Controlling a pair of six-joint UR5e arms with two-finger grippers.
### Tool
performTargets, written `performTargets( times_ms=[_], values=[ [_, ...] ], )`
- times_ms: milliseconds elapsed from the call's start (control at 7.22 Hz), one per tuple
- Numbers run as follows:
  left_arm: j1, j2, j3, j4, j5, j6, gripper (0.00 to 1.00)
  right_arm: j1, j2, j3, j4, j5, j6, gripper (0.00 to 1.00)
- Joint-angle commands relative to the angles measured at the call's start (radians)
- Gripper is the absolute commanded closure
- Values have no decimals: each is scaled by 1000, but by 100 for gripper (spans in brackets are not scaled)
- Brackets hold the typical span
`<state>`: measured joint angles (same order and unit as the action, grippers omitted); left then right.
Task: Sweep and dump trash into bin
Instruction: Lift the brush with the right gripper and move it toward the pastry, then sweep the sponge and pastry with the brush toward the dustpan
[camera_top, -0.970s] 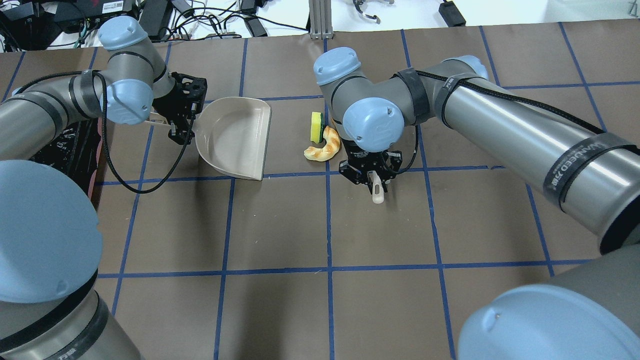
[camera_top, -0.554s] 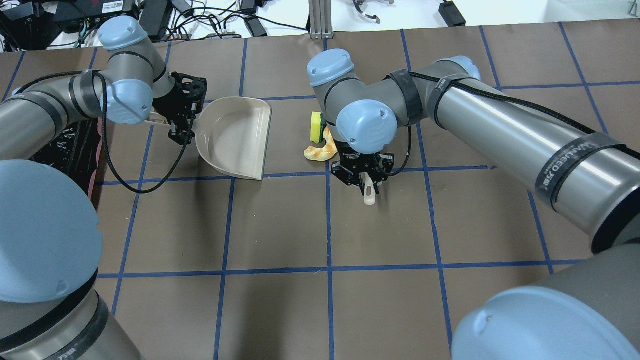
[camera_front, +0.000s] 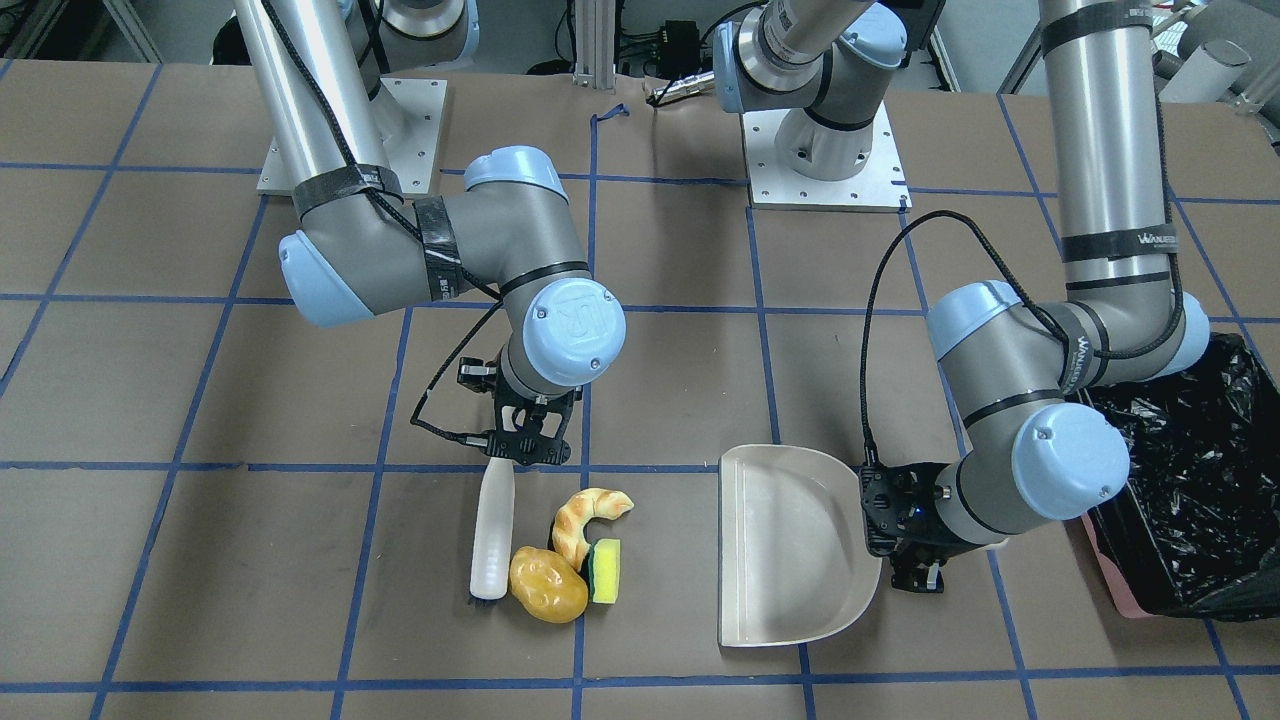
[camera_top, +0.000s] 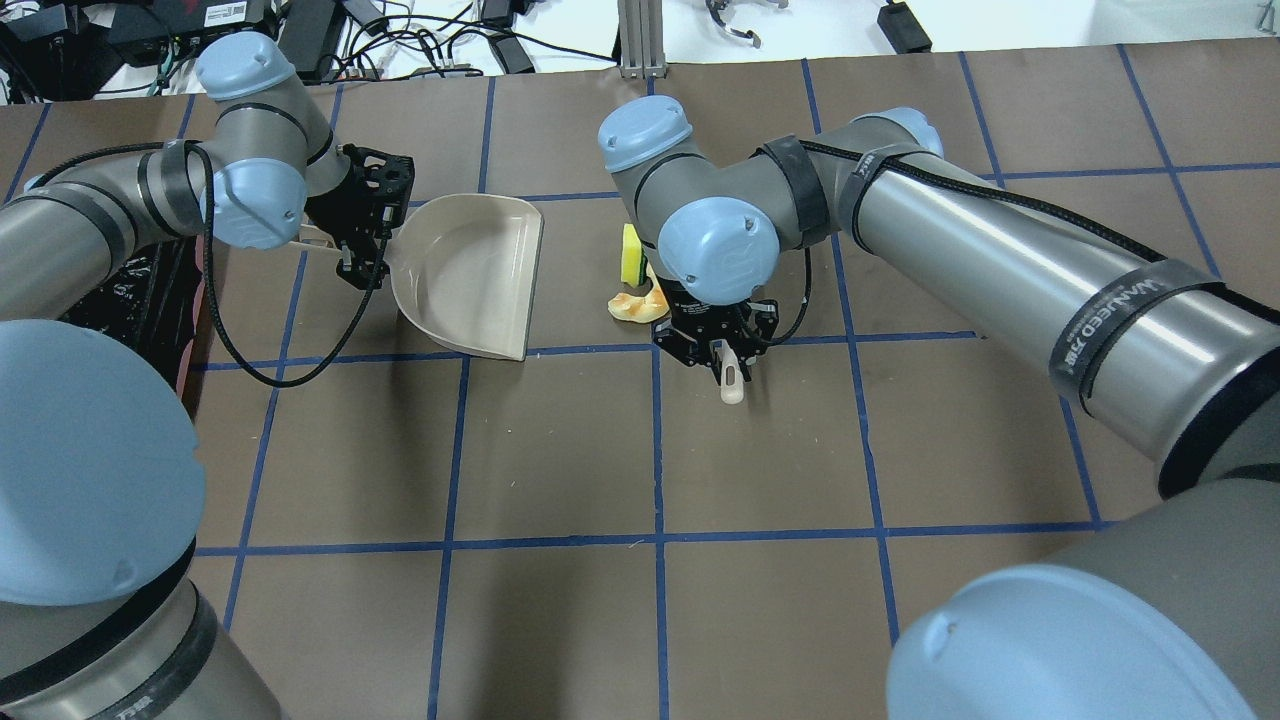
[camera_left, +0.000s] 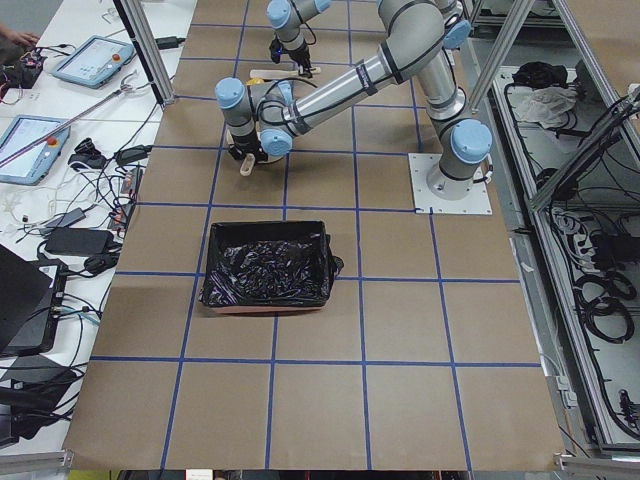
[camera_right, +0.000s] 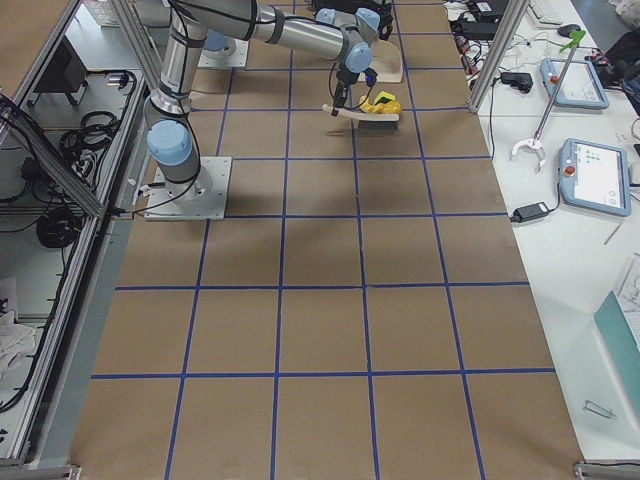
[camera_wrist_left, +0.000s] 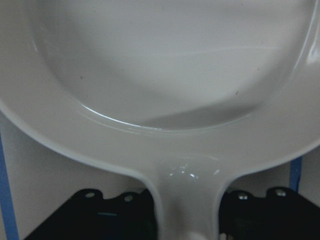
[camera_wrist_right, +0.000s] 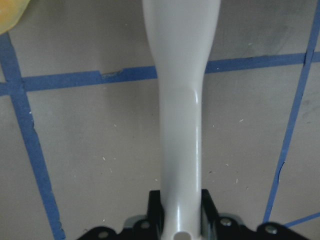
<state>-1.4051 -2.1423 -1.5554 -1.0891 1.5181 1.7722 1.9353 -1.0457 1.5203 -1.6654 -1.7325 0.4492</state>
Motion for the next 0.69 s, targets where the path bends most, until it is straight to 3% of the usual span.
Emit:
performTargets(
  times_ms=[0, 554],
  values=[
    [0, -2, 0, 0, -22, 0, 100, -1, 21, -37, 2, -4, -6, 96],
    [0, -2, -2, 0, -27, 0, 100, 8, 24, -49, 6, 19, 9, 96]
  ],
)
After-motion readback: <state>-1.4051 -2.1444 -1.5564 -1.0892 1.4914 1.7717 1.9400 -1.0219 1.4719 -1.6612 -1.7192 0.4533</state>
